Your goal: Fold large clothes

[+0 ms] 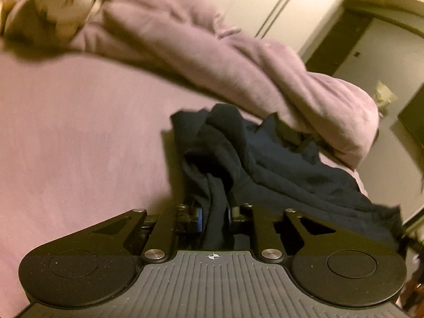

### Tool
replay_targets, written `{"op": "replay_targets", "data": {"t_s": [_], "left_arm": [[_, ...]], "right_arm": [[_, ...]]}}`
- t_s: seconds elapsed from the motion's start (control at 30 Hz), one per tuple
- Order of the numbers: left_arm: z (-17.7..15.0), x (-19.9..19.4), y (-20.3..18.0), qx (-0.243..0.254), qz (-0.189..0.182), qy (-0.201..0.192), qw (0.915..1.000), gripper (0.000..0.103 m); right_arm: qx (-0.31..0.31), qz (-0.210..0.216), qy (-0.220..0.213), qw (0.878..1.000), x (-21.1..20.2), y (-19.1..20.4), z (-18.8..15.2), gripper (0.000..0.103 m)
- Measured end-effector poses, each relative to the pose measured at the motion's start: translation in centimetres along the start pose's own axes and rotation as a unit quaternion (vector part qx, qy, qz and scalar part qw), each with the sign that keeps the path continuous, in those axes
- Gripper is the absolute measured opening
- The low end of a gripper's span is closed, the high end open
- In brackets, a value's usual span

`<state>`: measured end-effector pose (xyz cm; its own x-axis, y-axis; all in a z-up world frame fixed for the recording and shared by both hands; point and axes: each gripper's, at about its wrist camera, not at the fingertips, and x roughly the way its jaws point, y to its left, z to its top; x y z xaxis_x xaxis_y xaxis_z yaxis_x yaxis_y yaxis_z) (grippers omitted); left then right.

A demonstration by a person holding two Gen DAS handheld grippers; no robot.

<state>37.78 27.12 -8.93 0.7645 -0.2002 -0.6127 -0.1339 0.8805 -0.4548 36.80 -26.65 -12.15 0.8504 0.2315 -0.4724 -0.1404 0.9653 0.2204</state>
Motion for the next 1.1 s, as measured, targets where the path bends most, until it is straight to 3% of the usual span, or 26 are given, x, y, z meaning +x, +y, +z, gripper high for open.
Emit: {"op": "replay_targets", "data": {"t_s": [0.17,0.3,0.43,0.63,0.77,0.9,1.03,1.1], "left_arm": [[2.4,-3.7,-2.2,0.013,-0.021,-0.037,0.9990,0.015],[6.2,-4.5,-4.6,0.048,-0.008,-0.081,0.9956,0.015],[10.4,-1.7,-6.6,0.063,0.019,-0.100,0.9928,0.015],[15.1,4.9,-9.1,0.071,0.064,-0.128,0.9871,0.015],[14.8,10.9,-9.4,0.066,0.118,-0.132,0.9819,0.016],[11.7,16.9,-8.5,0.061,0.175,-0.118,0.9756,0.019],[8.4,20.0,-6.5,0.061,0.210,-0.121,0.9683,0.036],[8.0,20.7,-5.1,0.035,0.198,-0.114,0.9730,0.043]], "right_arm": [[-0.013,0.002,-0.047,0.999,-3.2,1.2,2.2,0.007],[-0.017,-0.005,-0.081,0.997,-3.5,2.2,5.5,0.007],[-0.005,-0.023,-0.101,0.995,-0.8,2.7,9.9,0.007],[0.003,-0.061,-0.102,0.993,6.7,3.6,14.9,0.007],[0.020,-0.086,-0.099,0.991,11.8,3.3,15.2,0.007],[0.031,-0.119,-0.076,0.990,17.3,2.3,12.6,0.007],[0.042,-0.162,-0.039,0.985,21.8,1.0,9.0,0.012],[0.062,-0.164,-0.027,0.984,23.1,0.0,8.0,0.022]]}}
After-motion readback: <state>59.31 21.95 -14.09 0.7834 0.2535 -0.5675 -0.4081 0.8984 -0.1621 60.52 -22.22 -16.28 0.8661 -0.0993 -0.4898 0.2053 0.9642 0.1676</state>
